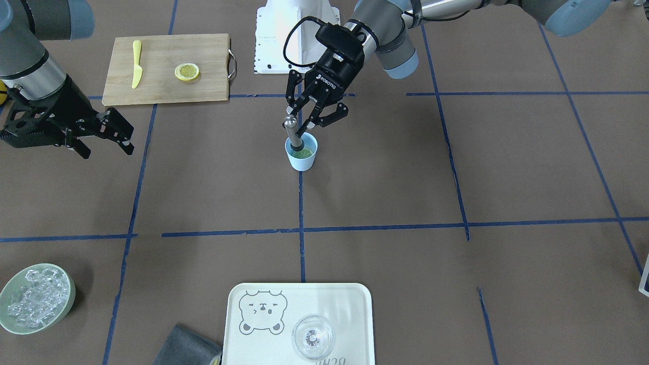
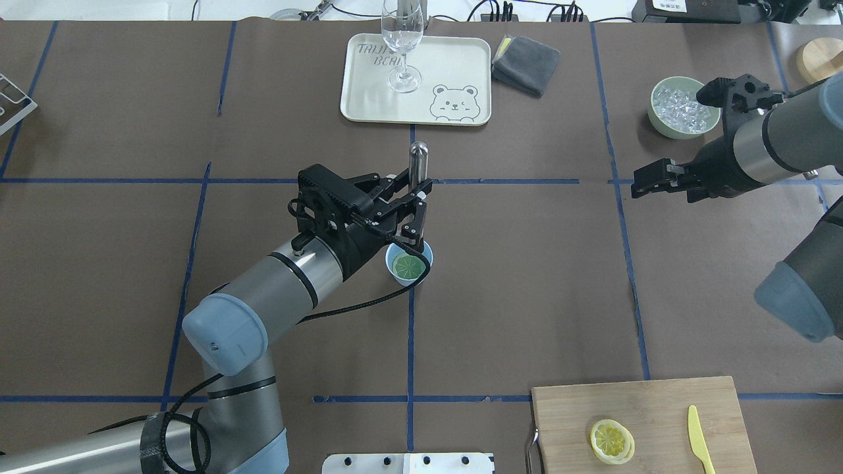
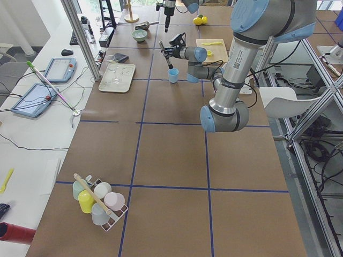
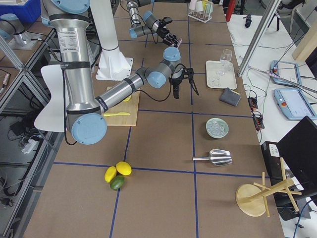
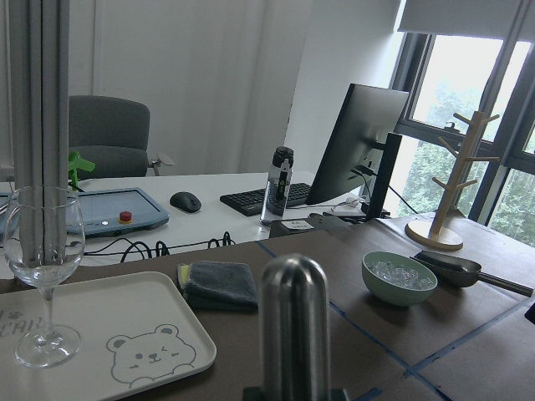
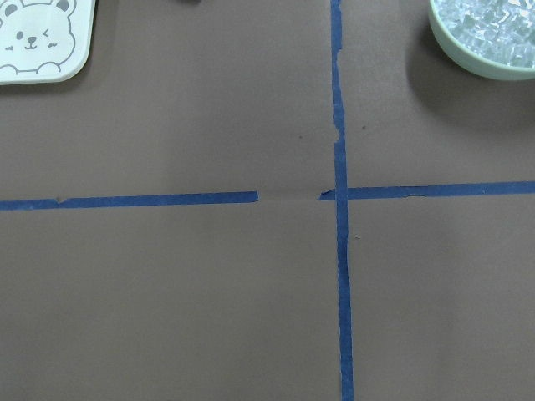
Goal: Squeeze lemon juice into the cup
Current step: 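Press the metal rod down onto the lemon inside the cup with the left gripper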
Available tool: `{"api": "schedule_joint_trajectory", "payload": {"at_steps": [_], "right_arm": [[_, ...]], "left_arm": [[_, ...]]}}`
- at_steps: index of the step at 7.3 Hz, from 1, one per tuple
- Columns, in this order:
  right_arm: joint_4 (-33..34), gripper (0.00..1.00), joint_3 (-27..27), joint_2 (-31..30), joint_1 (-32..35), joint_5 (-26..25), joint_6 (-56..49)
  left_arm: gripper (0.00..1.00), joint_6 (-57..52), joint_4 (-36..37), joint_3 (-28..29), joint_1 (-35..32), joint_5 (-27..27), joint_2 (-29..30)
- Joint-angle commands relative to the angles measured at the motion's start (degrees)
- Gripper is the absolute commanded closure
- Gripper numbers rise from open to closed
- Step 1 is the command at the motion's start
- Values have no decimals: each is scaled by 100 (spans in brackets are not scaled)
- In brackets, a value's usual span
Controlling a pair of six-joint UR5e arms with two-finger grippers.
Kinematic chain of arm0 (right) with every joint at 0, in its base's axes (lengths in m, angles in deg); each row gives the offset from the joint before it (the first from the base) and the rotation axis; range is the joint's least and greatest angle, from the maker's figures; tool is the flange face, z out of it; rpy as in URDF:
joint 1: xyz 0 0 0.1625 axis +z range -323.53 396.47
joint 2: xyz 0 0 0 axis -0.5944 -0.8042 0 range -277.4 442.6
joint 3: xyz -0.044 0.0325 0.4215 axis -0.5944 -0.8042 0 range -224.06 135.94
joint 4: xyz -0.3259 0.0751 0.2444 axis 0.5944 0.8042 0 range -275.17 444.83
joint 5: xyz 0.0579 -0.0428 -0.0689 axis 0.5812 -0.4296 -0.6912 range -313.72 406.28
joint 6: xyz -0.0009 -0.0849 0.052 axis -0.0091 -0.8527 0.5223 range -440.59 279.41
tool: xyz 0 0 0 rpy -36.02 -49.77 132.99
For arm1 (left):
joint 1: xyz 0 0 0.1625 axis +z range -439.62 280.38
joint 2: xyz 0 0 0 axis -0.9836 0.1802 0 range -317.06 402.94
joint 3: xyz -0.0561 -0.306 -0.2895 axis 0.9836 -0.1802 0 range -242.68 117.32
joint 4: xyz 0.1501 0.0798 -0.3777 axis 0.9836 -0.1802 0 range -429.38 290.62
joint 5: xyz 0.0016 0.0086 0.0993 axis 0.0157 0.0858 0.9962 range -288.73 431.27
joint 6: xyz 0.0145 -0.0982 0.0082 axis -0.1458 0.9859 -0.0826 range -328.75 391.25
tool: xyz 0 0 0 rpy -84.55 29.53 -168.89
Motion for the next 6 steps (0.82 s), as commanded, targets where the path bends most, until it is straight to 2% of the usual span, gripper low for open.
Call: {"api": "schedule_joint_trajectory", "payload": {"at_steps": [1,6], "right_arm": [[-6,0,-6,0,0,0,1],[-6,0,2,0,0,0,1]], "left_arm": [[100,-17,-129,119,118,7,-42],[100,-26,-437,550,171,68,-24]]}}
